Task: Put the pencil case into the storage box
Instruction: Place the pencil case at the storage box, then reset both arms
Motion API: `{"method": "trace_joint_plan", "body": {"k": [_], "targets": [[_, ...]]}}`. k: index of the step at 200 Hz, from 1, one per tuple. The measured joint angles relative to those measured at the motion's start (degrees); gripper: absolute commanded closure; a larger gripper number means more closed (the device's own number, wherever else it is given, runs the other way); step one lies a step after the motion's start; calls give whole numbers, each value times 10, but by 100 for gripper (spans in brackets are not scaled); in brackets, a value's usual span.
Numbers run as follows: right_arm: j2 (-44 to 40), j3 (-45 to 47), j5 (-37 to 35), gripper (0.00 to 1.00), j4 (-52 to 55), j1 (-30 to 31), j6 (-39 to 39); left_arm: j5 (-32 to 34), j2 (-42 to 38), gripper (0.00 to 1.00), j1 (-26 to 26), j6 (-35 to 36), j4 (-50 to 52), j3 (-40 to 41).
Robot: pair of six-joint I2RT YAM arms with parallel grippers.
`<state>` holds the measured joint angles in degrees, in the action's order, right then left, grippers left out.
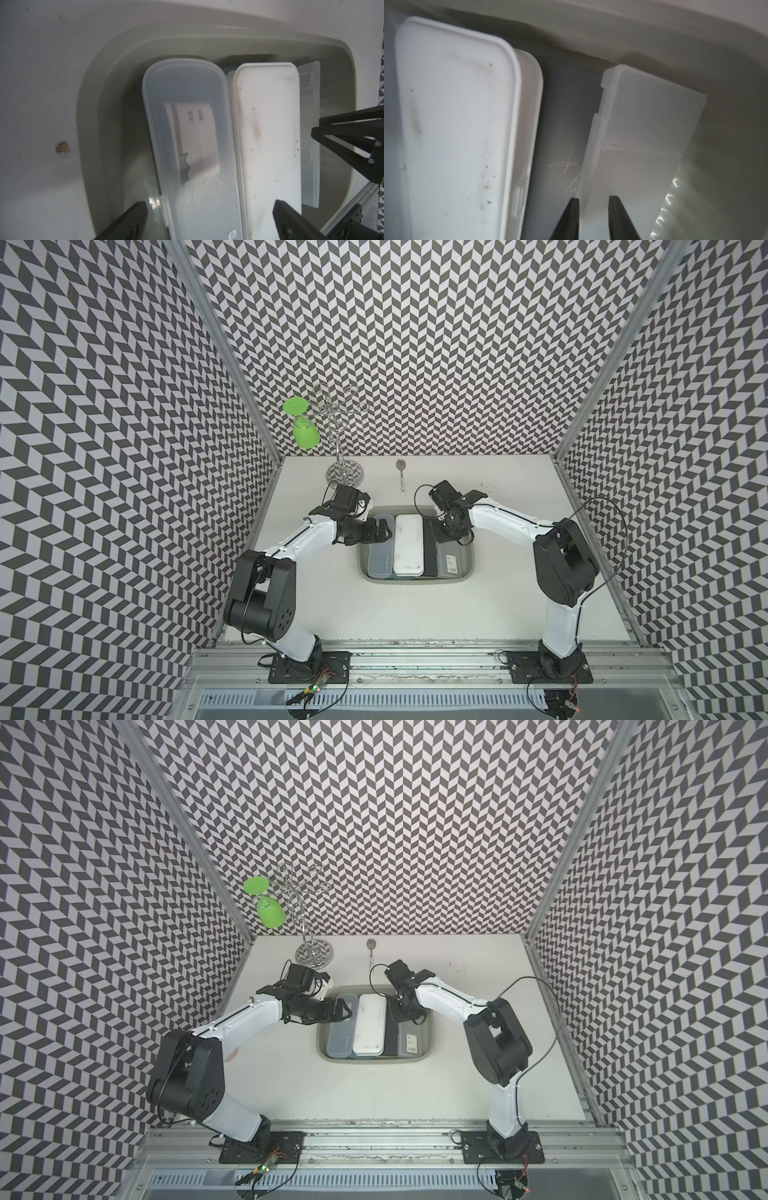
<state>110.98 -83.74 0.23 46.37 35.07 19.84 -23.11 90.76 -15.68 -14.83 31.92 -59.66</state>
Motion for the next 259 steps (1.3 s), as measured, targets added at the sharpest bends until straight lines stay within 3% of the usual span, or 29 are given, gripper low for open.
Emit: {"method": "trace_joint_plan", "body": {"k": [82, 144, 181, 215, 259], "targets": [[31, -29, -28, 73, 29, 20, -30, -2, 0, 0, 1, 0, 0, 0], [6, 55, -45, 73, -53, 14, -41, -2, 0, 0, 4, 0, 1, 0], [1, 49, -38, 70, -63, 0, -45, -4, 3, 0, 5, 1, 2, -3], [2, 26, -21, 59, -41, -5, -45, -4, 4, 0, 5, 1, 3, -5], [-12, -29, -19, 34, 24, -16, -38, -1, 3, 0, 7, 0, 11, -29]]}}
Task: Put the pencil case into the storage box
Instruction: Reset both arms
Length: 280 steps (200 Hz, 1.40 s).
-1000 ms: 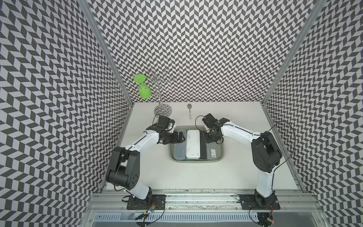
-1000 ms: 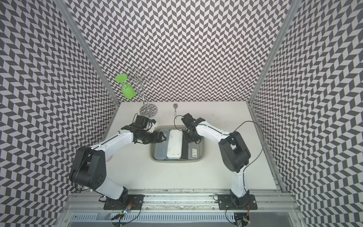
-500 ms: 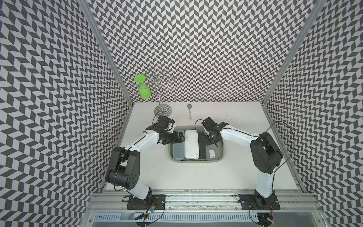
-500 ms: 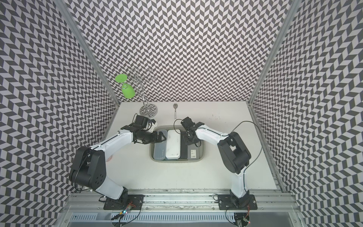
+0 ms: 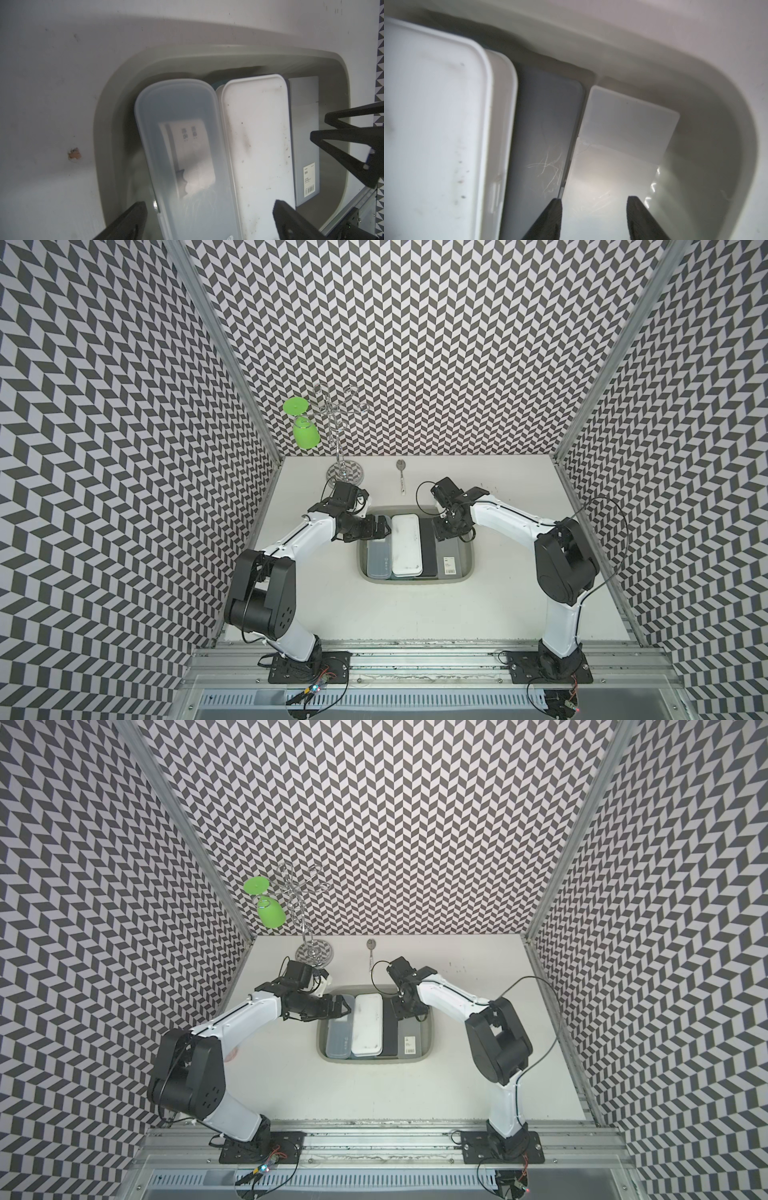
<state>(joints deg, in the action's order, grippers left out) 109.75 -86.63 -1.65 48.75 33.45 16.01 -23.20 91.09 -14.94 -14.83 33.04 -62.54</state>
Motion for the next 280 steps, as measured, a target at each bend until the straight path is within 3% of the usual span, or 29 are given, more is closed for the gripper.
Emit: {"method": "trace_joint_plan", "body": {"k": [58, 93, 131, 173, 217, 241, 280], "targets": [[-155, 24, 28, 5, -17, -75, 14, 15, -57, 0, 2, -13, -2, -61], [-243, 146, 39, 0, -81, -151, 12, 50, -92, 0, 23, -16, -13, -92], [-298, 321, 31, 0, -216, -247, 3, 113, -165, 0, 58, -16, -52, -35], [-281, 455, -37, 0, -433, -269, -49, 208, -263, 0, 82, 24, -242, 169], [-239, 552, -75, 0, -722, -271, -130, 257, -237, 0, 83, 114, -541, 407], [-207, 579, -85, 0, -830, -274, -155, 268, -183, 0, 93, 153, -647, 446], [-200, 602, -87, 0, -944, -280, -163, 216, -108, 0, 179, 154, -794, 446]]}}
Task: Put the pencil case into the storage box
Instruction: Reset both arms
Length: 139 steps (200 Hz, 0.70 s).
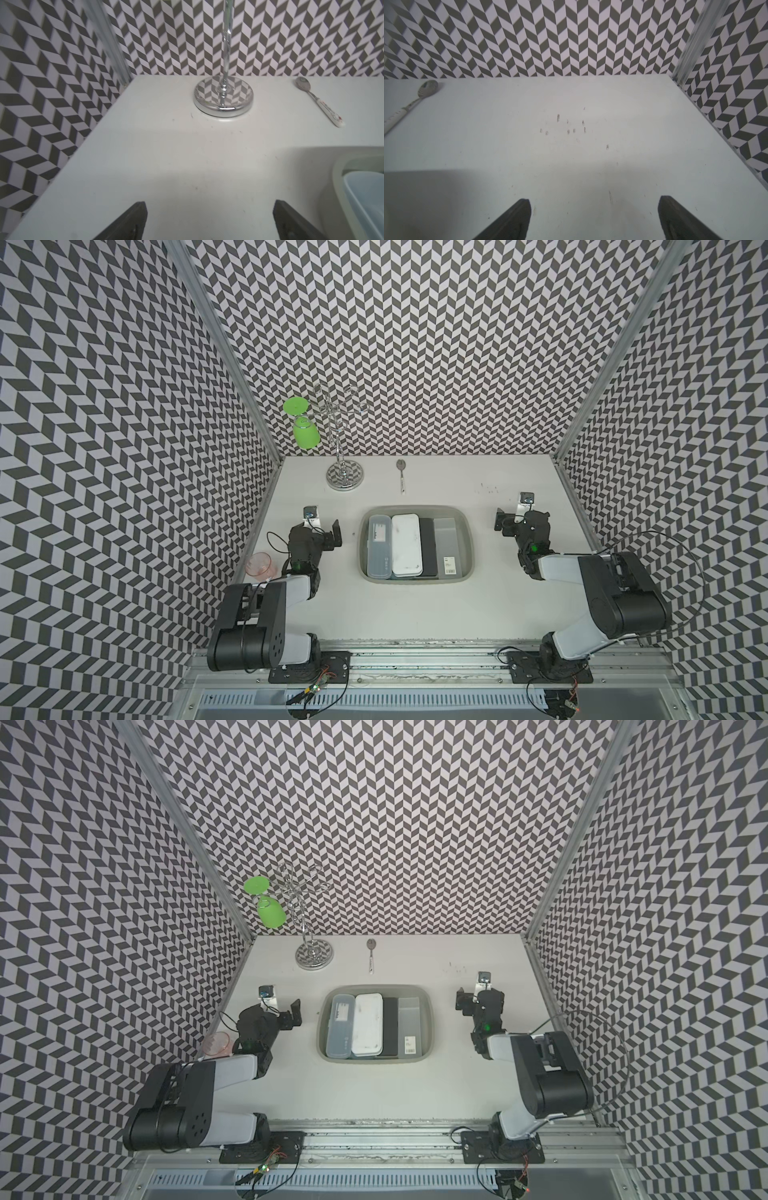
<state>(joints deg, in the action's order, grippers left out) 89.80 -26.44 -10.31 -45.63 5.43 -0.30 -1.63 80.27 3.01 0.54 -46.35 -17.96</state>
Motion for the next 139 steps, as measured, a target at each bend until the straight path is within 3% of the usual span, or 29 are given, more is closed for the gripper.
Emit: {"method": "trace_joint_plan", "body": {"k": [35, 61, 139], "targets": [[-18, 76, 5, 0, -102, -12, -1, -36, 14, 0, 2, -5, -96, 9], [-7, 123, 9, 0, -200, -14, -1, -56, 73, 0, -16, 5, -219, 51], [-7, 117, 11, 0, -222, -14, -1, -39, 92, 0, -25, 6, -226, 35]]}}
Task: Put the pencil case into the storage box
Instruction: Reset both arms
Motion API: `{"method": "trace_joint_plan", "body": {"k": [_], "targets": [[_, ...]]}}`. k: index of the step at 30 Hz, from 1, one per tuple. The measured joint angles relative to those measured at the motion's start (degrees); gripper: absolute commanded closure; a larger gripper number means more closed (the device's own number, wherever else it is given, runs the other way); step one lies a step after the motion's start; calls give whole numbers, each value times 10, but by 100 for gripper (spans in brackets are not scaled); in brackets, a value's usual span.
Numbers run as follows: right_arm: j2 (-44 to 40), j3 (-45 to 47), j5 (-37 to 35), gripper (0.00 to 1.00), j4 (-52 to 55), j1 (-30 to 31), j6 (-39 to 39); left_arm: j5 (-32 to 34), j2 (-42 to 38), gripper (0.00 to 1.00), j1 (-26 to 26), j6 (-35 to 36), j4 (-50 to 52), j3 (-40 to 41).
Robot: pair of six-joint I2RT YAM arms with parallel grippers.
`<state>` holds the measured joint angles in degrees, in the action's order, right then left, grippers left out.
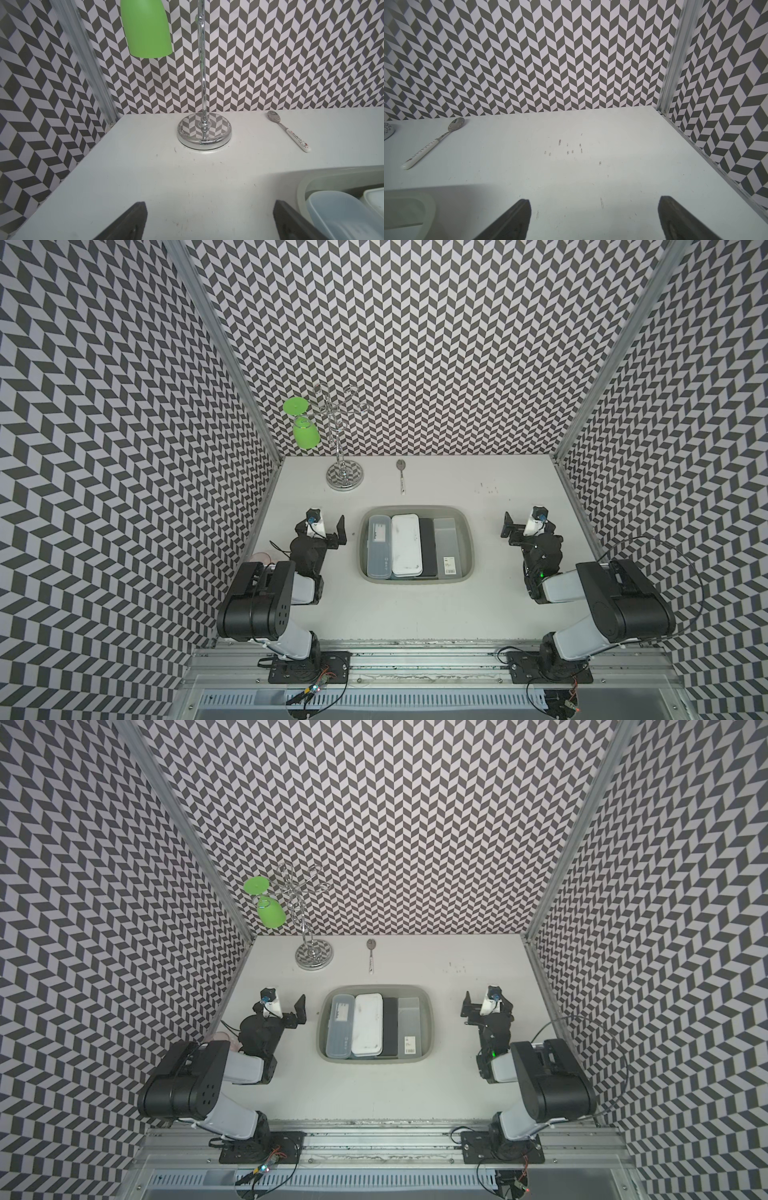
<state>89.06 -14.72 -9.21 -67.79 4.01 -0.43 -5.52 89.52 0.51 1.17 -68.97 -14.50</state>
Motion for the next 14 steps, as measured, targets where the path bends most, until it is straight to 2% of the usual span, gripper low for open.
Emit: {"method": "trace_joint_plan", "body": {"k": [14], "targets": [[0, -3, 3, 0, 0, -1, 0, 3, 0, 0, 0, 0, 1, -2]]}}
